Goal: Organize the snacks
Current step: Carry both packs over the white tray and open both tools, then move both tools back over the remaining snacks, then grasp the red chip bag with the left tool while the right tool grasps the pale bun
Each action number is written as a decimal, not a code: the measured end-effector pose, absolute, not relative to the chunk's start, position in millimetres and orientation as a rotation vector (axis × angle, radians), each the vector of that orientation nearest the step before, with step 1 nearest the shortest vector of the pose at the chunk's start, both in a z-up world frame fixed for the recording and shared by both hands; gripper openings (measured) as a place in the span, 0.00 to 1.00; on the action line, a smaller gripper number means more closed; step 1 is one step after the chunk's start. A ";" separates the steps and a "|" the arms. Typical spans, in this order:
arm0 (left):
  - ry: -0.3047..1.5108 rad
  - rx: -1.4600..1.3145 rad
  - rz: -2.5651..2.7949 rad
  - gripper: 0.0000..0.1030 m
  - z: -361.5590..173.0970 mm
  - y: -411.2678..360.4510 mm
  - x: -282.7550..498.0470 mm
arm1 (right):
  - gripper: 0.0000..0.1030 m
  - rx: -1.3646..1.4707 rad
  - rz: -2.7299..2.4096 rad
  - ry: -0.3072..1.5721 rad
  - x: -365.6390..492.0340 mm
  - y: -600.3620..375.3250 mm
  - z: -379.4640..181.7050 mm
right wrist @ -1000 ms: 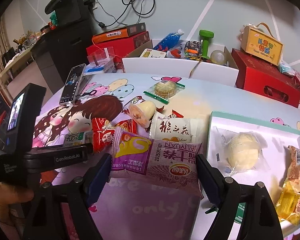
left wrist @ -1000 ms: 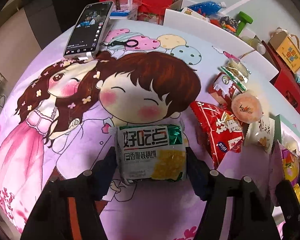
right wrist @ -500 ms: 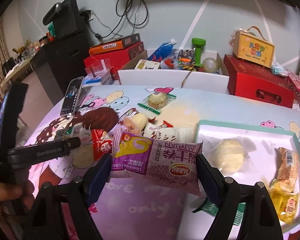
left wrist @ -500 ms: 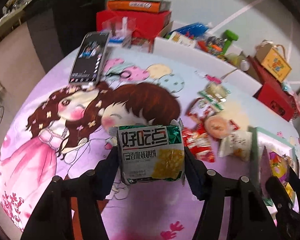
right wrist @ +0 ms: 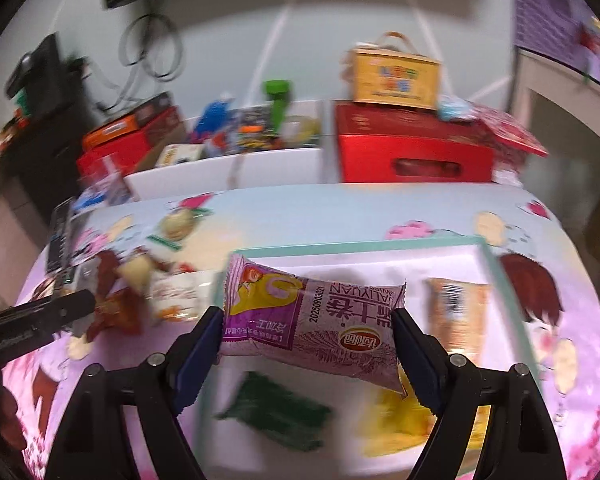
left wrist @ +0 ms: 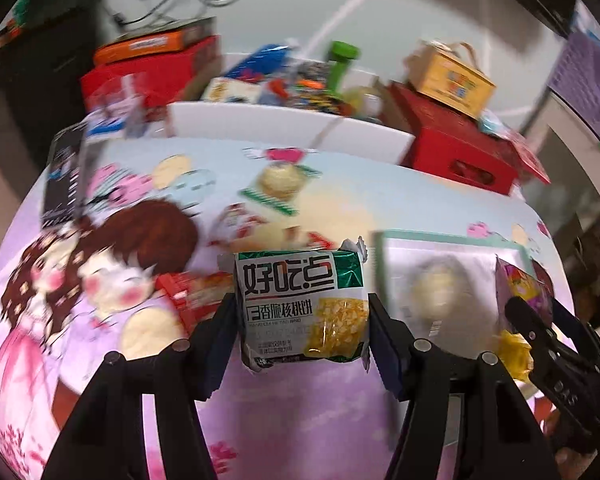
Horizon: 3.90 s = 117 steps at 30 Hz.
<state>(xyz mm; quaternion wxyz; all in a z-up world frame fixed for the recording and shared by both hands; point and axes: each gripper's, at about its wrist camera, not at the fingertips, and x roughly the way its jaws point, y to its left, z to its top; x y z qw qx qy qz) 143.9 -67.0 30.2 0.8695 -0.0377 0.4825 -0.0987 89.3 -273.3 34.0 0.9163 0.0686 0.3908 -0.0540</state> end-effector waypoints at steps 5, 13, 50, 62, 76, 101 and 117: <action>1.015 -0.018 -0.313 0.61 35.1 -119.8 147.3 | 0.83 0.223 -0.191 0.807 83.2 -319.7 31.6; 1.047 0.096 -0.451 0.62 22.4 -194.3 143.1 | 0.83 0.290 -0.263 0.807 76.5 -360.0 27.7; 1.075 -0.005 -0.216 0.82 8.4 -113.5 156.3 | 1.00 0.320 -0.248 0.838 81.3 -363.5 16.5; 1.047 -0.113 -0.037 0.82 12.5 -23.3 157.5 | 1.00 0.307 -0.134 0.760 88.7 -321.0 37.0; 1.065 -0.320 0.087 0.82 -11.3 62.8 159.2 | 1.00 0.142 0.102 0.816 114.5 -204.6 26.7; 1.147 -0.360 -0.108 0.68 -55.1 23.8 189.4 | 0.93 -0.060 0.167 0.856 132.6 -145.6 2.1; 1.122 -0.460 -0.023 0.65 -61.1 64.9 191.2 | 0.81 -0.116 0.291 0.880 188.7 -117.1 -4.0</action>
